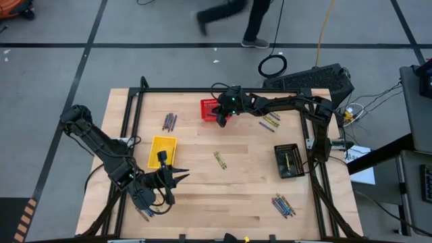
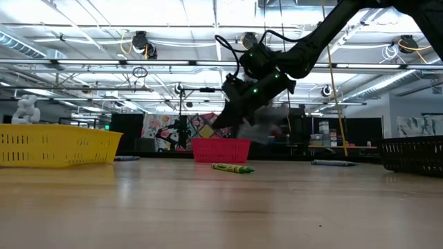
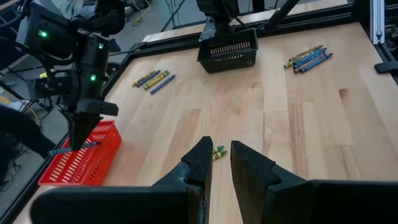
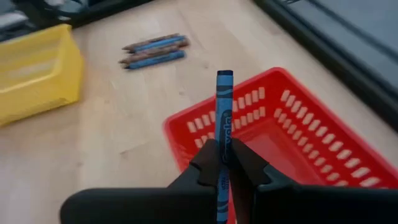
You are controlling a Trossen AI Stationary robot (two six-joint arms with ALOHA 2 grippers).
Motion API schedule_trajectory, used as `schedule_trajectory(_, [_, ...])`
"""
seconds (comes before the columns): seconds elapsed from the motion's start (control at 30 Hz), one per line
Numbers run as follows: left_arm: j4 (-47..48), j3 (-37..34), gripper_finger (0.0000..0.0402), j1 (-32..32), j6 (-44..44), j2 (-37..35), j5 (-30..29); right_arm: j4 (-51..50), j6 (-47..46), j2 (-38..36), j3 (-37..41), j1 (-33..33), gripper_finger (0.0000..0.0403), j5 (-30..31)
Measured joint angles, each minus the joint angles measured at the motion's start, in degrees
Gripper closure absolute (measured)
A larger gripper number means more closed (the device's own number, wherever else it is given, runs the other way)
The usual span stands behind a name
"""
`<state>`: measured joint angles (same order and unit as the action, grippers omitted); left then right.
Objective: Sort crayons
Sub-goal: Put the blue crayon into the red basket
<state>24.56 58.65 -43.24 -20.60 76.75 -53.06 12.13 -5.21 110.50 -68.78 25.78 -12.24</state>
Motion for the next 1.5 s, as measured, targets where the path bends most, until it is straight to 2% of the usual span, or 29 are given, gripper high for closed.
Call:
schedule_trajectory(0.07, [0.0, 0.0, 0.0343, 0.1, 0.0, 0.0, 0.0, -0.1, -0.3, 0.0, 0.0, -0.2, 0.0403, -1.4])
schedule_trajectory(0.93, [0.0, 0.0, 0.0343, 0.1, -0.1, 0.0, -0.4, 0.0, -1.1, 0.2, 0.0, -1.1, 0.0403, -1.1])
schedule_trajectory(1.1, [-0.1, 0.0, 0.0343, 0.1, -0.1, 0.0, -0.4, 0.1, 1.3, 0.2, 0.0, -1.1, 0.0403, 3.3])
schedule_trajectory(1.5, [-0.1, 0.0, 0.0343, 0.1, -0.1, 0.0, -0.4, -0.2, 10.2, 0.3, 0.0, -0.7, 0.0388, 3.4])
